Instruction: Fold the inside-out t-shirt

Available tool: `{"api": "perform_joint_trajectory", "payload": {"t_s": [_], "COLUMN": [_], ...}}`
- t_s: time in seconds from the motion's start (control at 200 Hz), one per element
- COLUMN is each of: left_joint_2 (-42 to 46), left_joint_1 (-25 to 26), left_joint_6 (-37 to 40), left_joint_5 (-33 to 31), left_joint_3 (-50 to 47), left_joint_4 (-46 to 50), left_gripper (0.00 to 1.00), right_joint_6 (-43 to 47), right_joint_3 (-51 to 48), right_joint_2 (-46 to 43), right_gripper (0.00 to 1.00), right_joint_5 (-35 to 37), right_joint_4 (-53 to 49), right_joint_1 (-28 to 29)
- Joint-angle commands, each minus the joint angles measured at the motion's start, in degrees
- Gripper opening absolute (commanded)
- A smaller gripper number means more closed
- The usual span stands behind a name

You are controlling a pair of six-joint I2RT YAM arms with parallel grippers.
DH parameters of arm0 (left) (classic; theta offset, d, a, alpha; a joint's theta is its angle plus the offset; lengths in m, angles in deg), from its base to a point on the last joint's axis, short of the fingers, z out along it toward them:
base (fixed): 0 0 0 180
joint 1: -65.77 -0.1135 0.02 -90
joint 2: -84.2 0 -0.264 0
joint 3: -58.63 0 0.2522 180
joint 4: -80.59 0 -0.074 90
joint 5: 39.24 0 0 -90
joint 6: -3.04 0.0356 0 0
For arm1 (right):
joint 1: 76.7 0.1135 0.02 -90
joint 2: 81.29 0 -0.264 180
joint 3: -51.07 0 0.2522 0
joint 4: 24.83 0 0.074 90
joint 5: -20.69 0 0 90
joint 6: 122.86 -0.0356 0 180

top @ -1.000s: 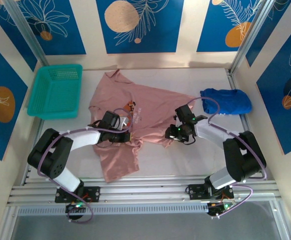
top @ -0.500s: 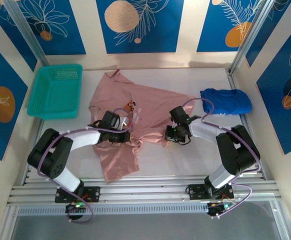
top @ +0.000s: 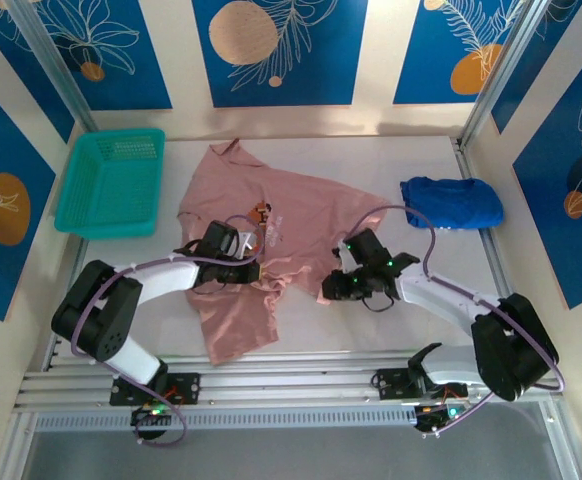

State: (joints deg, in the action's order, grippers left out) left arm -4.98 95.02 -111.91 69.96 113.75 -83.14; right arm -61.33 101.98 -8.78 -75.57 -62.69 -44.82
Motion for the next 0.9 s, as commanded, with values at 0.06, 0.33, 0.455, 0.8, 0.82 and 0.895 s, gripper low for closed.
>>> {"api": "perform_joint_trajectory", "payload": {"t_s": [0.06, 0.33, 0.455, 0.8, 0.82, 0.895], "left_joint_2": [1.03, 0.92, 1.3, 0.95, 0.95, 1.08], "left_joint_1": [-0.58, -0.6, -0.6, -0.6, -0.6, -0.6], "left_joint_6": [1.44, 1.66, 1.75, 1.84, 1.83, 1.83], "left_joint_5": [-0.58, -0.39, -0.4, 0.16, 0.2, 0.31], "left_joint_3": [-0.15, 0.22, -0.05, -0.08, -0.14, -0.14], "left_joint_4": [1.58, 1.99, 1.99, 1.4, 1.4, 1.54], "left_gripper": [0.0, 0.0, 0.0, 0.0, 0.0, 0.0], "right_joint_6": [-0.26, -3.21, -3.52, -8.34, -8.42, -8.56], "right_joint_3": [-0.09, 4.59, 7.23, 12.23, 12.48, 13.18], "right_joint_2": [-3.5, 3.24, 5.89, 12.46, 12.75, 13.42], "right_gripper": [0.37, 0.4, 0.42, 0.41, 0.39, 0.3], "right_joint_5": [-1.0, 0.47, 3.26, 13.92, 14.34, 15.68], "right_joint_4": [-2.03, 2.4, 1.79, -3.24, -3.28, -3.75], "right_joint_1": [-3.94, -5.63, -3.79, -0.1, 0.13, 0.59]}}
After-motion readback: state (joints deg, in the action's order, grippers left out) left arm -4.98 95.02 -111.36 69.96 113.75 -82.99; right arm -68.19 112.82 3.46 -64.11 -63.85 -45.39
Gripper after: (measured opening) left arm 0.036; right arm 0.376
